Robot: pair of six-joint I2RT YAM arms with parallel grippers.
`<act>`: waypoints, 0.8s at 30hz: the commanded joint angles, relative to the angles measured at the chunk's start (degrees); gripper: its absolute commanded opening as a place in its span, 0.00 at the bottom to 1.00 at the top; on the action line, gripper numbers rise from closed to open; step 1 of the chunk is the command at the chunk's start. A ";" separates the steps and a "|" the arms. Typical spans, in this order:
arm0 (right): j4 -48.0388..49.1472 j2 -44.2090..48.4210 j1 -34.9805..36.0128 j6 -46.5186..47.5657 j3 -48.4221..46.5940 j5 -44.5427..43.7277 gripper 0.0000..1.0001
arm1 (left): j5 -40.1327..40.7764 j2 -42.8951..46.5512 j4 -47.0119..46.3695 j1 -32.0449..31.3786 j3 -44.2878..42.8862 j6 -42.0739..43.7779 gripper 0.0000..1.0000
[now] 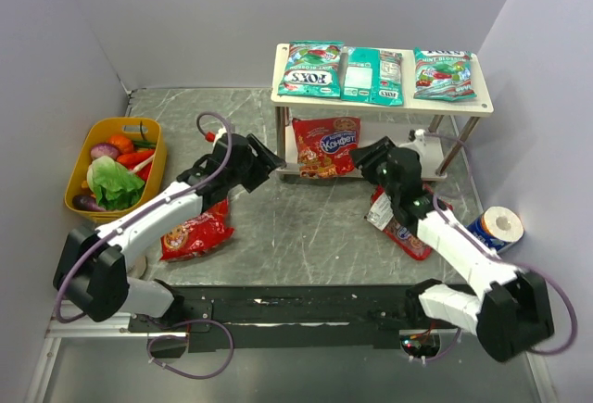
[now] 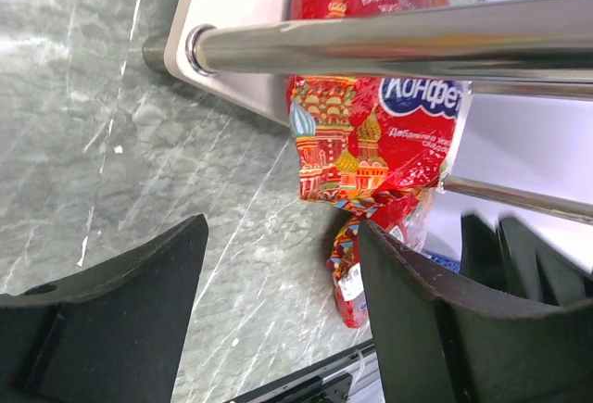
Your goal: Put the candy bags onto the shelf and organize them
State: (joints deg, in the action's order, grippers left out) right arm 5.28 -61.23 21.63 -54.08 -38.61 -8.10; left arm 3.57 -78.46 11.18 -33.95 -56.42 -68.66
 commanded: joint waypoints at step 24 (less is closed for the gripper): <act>27.69 -39.38 0.70 -9.88 -13.51 -0.77 0.22 | 3.28 13.51 8.42 3.28 2.11 9.69 0.74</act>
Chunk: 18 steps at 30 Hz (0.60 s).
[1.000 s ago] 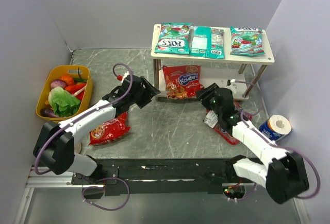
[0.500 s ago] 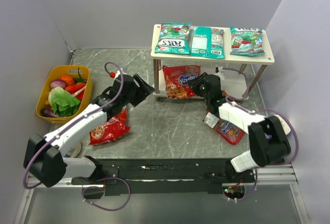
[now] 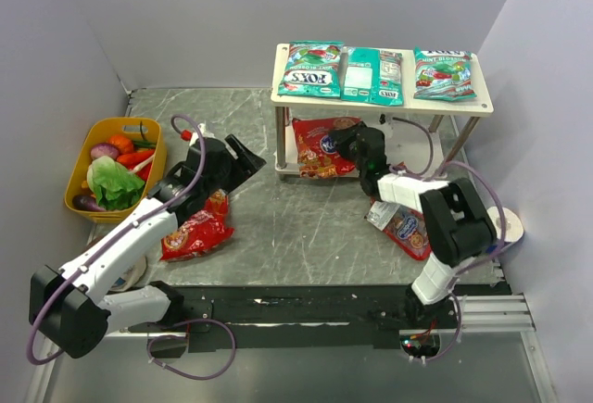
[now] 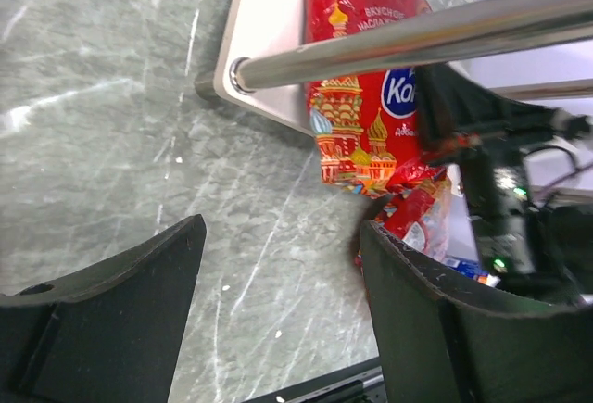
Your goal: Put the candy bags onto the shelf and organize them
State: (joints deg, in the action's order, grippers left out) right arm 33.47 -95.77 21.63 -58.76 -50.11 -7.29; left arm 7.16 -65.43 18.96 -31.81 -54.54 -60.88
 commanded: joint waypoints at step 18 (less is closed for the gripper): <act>-32.24 -5.41 9.57 -11.64 -9.66 -15.55 0.22 | -5.66 0.48 -1.30 6.06 2.42 3.93 0.74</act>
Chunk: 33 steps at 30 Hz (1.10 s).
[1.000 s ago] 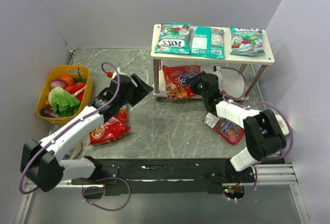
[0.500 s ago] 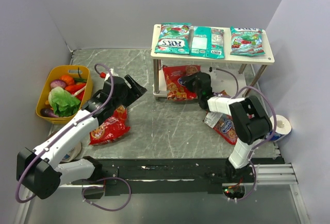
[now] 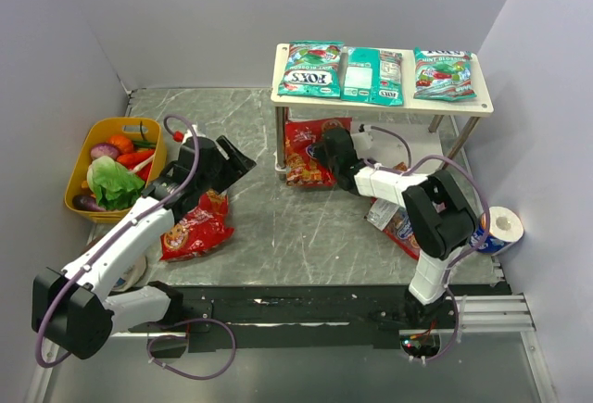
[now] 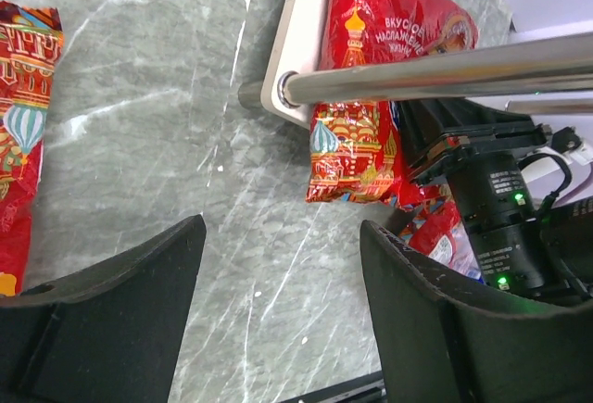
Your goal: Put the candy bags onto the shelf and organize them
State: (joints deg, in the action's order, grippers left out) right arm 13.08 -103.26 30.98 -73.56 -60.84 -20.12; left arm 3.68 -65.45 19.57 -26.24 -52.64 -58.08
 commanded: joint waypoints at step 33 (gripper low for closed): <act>-15.11 18.10 -6.37 21.53 14.52 7.46 0.35 | -14.58 -22.79 -26.06 -5.75 1.13 -1.67 0.83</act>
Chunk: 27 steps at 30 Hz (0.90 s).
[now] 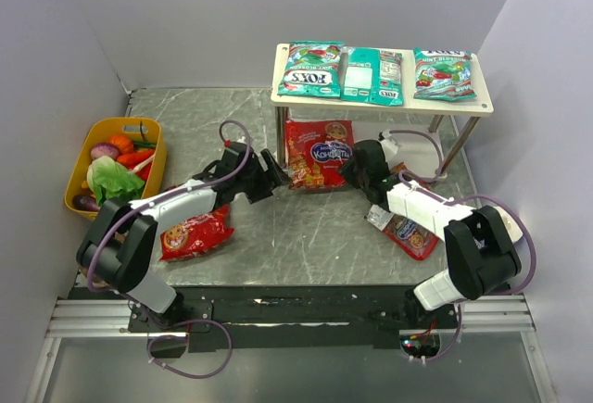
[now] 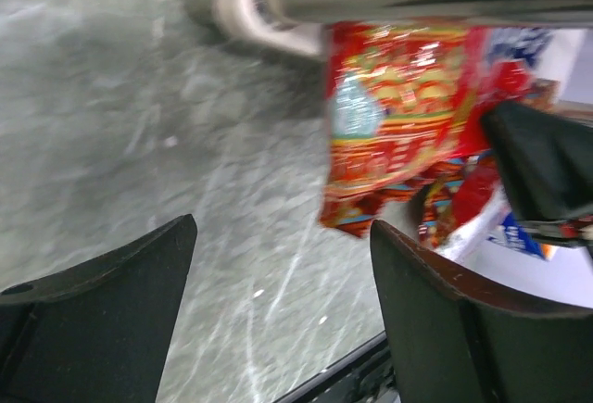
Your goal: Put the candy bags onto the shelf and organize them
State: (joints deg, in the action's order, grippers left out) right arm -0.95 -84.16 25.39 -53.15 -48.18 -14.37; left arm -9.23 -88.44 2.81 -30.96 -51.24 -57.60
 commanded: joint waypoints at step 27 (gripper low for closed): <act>3.76 -3.03 -0.78 -0.99 -4.20 9.36 0.35 | 8.97 -9.11 -15.82 -2.00 -2.46 -14.73 0.09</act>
State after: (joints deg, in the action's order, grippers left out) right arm 0.45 -85.82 24.71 -54.35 -49.32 -5.96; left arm -4.47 -97.62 -12.49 -33.85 -51.18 -70.57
